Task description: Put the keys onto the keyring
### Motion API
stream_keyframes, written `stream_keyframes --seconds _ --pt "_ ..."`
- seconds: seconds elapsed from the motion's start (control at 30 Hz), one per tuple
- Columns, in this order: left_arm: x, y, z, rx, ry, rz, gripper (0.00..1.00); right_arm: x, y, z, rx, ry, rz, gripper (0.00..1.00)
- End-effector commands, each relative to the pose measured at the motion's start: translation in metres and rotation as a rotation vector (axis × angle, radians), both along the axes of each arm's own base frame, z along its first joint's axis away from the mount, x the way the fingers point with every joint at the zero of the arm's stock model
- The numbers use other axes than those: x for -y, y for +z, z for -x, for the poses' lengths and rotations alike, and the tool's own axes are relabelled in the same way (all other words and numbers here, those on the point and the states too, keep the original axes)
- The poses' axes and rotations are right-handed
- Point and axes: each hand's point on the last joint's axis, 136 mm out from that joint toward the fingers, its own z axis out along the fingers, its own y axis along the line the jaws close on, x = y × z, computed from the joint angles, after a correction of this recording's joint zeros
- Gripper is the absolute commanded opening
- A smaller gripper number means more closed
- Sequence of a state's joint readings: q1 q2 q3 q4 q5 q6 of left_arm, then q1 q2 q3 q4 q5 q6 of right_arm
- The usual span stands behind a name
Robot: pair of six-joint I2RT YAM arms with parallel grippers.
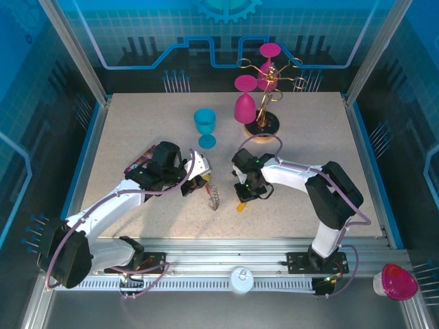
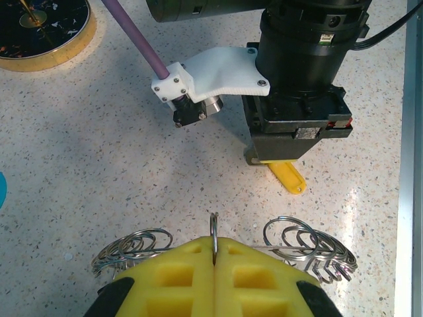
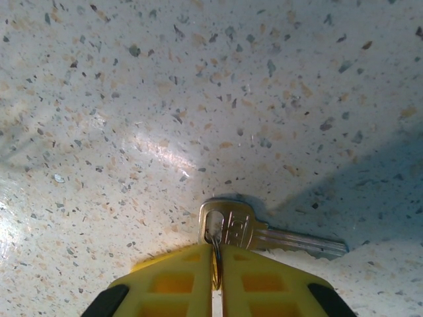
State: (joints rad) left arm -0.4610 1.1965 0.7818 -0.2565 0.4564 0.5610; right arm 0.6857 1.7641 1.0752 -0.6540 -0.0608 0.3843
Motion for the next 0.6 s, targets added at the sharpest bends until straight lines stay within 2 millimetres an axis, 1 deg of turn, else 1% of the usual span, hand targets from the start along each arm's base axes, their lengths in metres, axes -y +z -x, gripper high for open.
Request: stream_keyframes --seconds 0.0,0.07,0.37,0.43,0.47,0.57 --pt "0.0035 0.0013 0.0014 0.027 -0.033 0.005 0.00 0.0002 0.0000 -0.0013 -0.019 -0.001 0.001 0.12" --pt "0.0034 0.0013 0.0015 0.026 -0.033 0.005 0.00 -0.0007 -0.0001 -0.0016 -0.018 0.002 0.000 0.12" --pt "0.0035 0.0009 0.0021 0.027 -0.037 0.002 0.00 -0.0026 -0.0010 -0.0015 -0.025 0.009 -0.006 0.07" --pt "0.0035 0.0001 0.0023 0.025 -0.037 0.001 0.00 -0.0020 -0.0011 -0.0015 -0.025 0.010 -0.005 0.04" --pt "0.0034 0.0003 0.0024 0.025 -0.037 0.001 0.00 -0.0023 -0.0005 -0.0015 -0.025 0.012 -0.006 0.01" --pt "0.0030 0.0014 0.0013 0.033 -0.033 0.001 0.00 -0.0017 0.0081 -0.0048 0.007 0.016 -0.014 0.00"
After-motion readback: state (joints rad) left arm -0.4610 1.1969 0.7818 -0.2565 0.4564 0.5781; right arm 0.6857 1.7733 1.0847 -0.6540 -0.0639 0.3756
